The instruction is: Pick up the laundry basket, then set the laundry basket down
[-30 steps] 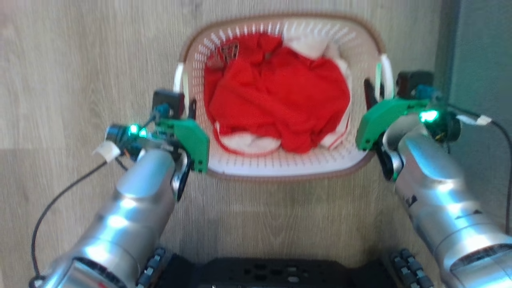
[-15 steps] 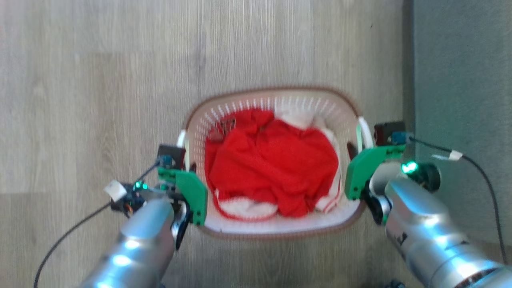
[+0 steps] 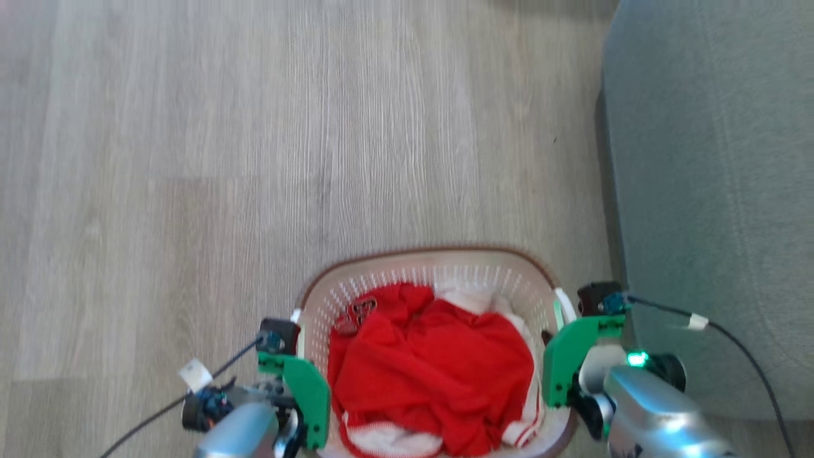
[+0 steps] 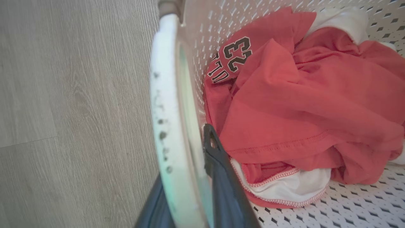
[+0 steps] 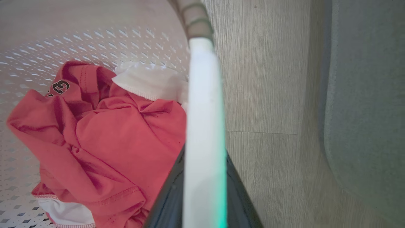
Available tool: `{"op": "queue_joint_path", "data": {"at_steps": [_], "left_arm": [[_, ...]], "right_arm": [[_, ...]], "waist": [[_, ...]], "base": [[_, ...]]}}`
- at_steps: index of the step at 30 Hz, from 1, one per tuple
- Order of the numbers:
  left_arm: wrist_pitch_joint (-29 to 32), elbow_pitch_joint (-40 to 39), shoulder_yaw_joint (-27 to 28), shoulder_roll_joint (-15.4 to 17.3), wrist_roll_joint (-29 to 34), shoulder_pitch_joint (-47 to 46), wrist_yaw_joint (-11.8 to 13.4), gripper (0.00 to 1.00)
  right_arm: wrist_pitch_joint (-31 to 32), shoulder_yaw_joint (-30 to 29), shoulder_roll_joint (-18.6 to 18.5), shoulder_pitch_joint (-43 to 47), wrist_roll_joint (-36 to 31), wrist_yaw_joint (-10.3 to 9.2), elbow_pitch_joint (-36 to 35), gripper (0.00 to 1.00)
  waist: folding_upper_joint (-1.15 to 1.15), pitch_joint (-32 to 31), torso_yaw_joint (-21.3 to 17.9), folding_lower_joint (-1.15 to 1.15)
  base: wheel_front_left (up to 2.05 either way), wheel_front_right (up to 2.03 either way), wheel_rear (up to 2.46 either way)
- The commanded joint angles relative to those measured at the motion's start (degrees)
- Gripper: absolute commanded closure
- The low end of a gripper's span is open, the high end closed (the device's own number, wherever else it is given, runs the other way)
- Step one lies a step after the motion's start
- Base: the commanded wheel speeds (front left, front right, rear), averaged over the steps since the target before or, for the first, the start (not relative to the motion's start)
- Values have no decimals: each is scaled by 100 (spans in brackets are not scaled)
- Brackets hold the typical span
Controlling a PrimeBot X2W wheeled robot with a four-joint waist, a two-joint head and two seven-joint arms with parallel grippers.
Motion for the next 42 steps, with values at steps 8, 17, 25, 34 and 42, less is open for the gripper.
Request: {"op": "queue_joint_path", "data": {"at_steps": [8, 17, 25, 34, 42], "left_arm": [[136, 105, -87, 210, -131, 354, -11, 100], [272, 157, -208, 210, -236, 550, -23, 100], [286, 179, -278, 210, -308, 650, -25, 100], [303, 230, -343, 210, -373, 729, -26, 100], [295, 253, -375, 210, -415, 701, -1, 100]], "right_arm": [[133, 488, -36, 455, 472, -1, -16, 100], [121, 883, -36, 661, 896, -1, -8, 100], [89, 1144, -36, 687, 1152, -1, 19, 100], [28, 1479, -36, 726, 1492, -1, 28, 100], [-57, 1693, -36, 650, 1735, -1, 50, 100]], "waist": [[-1, -747, -59, 1], [-1, -1157, -67, 1], [-1, -1348, -90, 1], [-1, -1524, -121, 1], [-1, -1511, -114, 1]], "base": [[0, 0, 0], [0, 0, 0], [0, 0, 0], [0, 0, 0], [0, 0, 0]]}}
